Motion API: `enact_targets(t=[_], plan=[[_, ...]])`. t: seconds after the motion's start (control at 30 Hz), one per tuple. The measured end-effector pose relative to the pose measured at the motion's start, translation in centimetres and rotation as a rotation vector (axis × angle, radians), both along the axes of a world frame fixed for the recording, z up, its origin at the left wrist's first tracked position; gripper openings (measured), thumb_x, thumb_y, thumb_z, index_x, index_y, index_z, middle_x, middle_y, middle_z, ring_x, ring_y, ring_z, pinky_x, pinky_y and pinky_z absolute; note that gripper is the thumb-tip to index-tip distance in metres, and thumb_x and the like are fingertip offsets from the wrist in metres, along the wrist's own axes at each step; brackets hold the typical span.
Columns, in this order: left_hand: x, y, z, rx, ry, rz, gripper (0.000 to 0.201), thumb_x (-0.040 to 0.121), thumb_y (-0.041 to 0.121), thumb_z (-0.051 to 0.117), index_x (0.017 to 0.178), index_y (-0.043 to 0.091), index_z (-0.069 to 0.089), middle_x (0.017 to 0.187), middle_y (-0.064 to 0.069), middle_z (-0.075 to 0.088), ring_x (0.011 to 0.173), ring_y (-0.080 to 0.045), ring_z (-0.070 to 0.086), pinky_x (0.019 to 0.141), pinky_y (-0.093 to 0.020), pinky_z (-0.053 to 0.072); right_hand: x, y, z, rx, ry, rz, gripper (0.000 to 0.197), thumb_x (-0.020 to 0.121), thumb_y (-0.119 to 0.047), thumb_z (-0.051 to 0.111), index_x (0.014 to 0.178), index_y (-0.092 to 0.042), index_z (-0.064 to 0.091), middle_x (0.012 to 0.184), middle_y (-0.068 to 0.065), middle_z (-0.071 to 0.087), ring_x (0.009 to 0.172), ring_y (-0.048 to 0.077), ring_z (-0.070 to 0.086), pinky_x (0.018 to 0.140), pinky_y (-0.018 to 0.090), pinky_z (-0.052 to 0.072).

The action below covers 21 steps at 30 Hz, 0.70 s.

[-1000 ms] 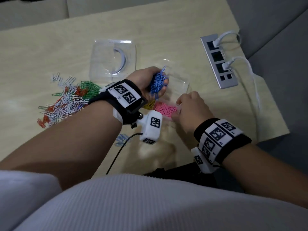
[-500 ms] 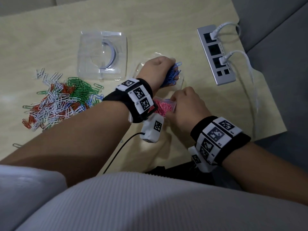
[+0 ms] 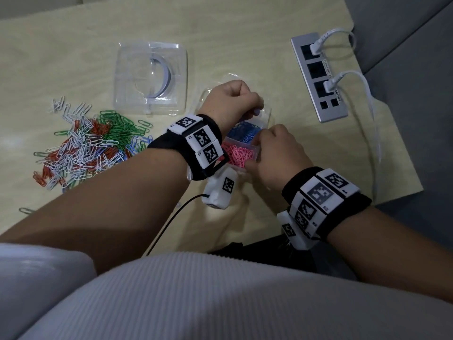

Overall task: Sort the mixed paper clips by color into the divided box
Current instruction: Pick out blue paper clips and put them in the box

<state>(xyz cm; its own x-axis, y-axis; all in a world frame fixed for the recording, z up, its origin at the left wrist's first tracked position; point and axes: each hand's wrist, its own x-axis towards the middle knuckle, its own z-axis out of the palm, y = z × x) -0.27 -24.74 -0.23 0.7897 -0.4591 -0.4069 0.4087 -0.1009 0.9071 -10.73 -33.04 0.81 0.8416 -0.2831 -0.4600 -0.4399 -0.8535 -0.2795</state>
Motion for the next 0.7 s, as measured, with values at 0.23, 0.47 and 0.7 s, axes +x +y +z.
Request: enact_targets(t=[0.23,0.47,0.7], plan=[[0.1,0.5,0.1,-0.034,-0.013,-0.031,0.027,0.079,-0.014,0.051,0.081,0.012,0.051,0.084,-0.011,0.073,0.077,-0.019,0.068,0.069,-0.026,0.049,-0.1,0.0,0.0,-0.016,-0.012,-0.007,0.050,0.082,-0.043,0.065,0.124,-0.021,0.050,0.125,0.005,0.042,0.116,0.026,0.045,0.097,0.039,0.038],[-0.1,0.9,1.3,-0.028,0.019,-0.018,0.021,0.085,0.000,0.045,0.096,0.015,0.055,0.087,-0.010,0.075,0.087,-0.017,0.071,0.083,-0.029,0.045,0.1,0.2,-0.1,-0.056,-0.032,-0.007,0.049,0.084,-0.043,0.062,0.126,-0.020,0.050,0.125,0.006,0.043,0.116,0.027,0.044,0.098,0.040,0.038],[0.2,3.9,2.4,0.028,0.022,-0.016,0.016,0.087,0.005,0.050,0.091,0.019,0.058,0.086,-0.002,0.072,0.079,-0.015,0.066,0.074,-0.033,0.049,0.1,1.6,0.5,-0.054,-0.278,-0.021,0.033,0.084,-0.034,0.063,0.112,-0.020,0.053,0.116,0.004,0.039,0.108,0.022,0.043,0.092,0.035,0.040]])
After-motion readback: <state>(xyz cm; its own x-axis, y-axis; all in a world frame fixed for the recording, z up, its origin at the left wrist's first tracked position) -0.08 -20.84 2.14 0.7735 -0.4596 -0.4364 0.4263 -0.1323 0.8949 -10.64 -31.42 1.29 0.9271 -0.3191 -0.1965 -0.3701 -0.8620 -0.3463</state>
